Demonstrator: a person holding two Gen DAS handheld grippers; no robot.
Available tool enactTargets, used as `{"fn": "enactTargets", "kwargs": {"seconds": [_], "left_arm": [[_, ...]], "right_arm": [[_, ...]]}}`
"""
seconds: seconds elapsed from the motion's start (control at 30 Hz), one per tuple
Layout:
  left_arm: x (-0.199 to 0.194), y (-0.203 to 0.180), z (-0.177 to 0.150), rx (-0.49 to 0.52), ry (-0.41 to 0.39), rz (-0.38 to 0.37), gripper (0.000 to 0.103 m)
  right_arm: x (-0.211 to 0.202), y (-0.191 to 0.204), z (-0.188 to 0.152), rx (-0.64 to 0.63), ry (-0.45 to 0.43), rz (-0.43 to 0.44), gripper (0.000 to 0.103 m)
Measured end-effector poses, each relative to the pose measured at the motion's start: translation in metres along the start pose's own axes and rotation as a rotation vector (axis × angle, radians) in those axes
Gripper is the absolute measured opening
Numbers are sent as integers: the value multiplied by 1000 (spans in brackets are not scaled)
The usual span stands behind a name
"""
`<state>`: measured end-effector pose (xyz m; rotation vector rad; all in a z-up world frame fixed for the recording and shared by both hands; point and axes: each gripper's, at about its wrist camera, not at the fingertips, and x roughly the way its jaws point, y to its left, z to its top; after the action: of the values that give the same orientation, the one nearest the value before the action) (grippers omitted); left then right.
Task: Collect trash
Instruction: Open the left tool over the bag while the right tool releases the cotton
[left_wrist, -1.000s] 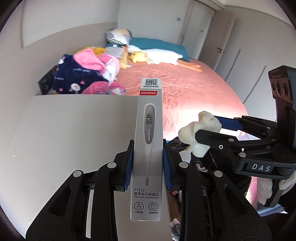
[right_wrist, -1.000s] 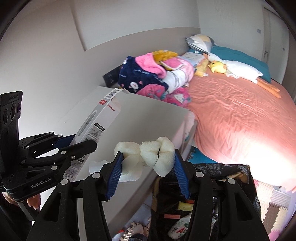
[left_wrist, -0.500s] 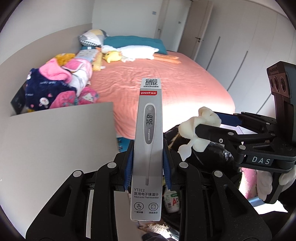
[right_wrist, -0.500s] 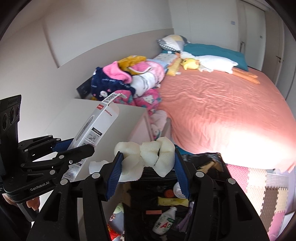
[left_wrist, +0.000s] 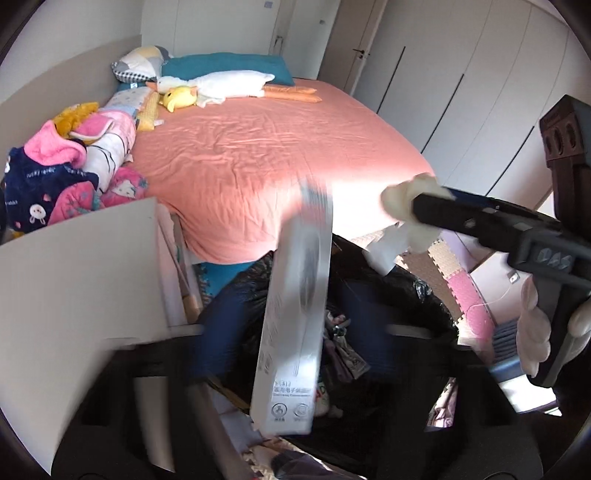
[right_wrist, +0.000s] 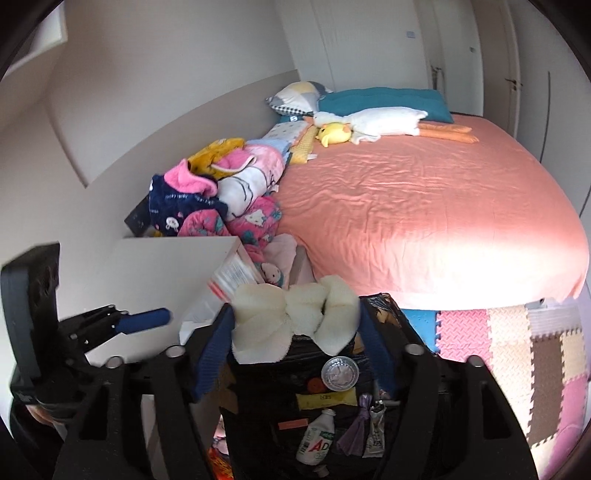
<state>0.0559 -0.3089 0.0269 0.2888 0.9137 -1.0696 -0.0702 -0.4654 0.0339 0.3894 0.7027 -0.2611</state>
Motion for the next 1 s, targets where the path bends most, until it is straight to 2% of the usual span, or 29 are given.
{"fn": "enactTargets", "kwargs": {"seconds": [0.07, 0.17, 1.0], "left_arm": [[1, -6, -2, 6, -9, -31, 97], [4, -12, -3, 5, -8, -42, 97], [6, -26, -9, 1, 4, 17, 97]], "right_arm": [[-7, -5, 0, 13, -17, -20, 82], [-16, -10, 0, 30, -34, -26, 82], [-34, -11, -2, 15, -70, -34, 83]]}}
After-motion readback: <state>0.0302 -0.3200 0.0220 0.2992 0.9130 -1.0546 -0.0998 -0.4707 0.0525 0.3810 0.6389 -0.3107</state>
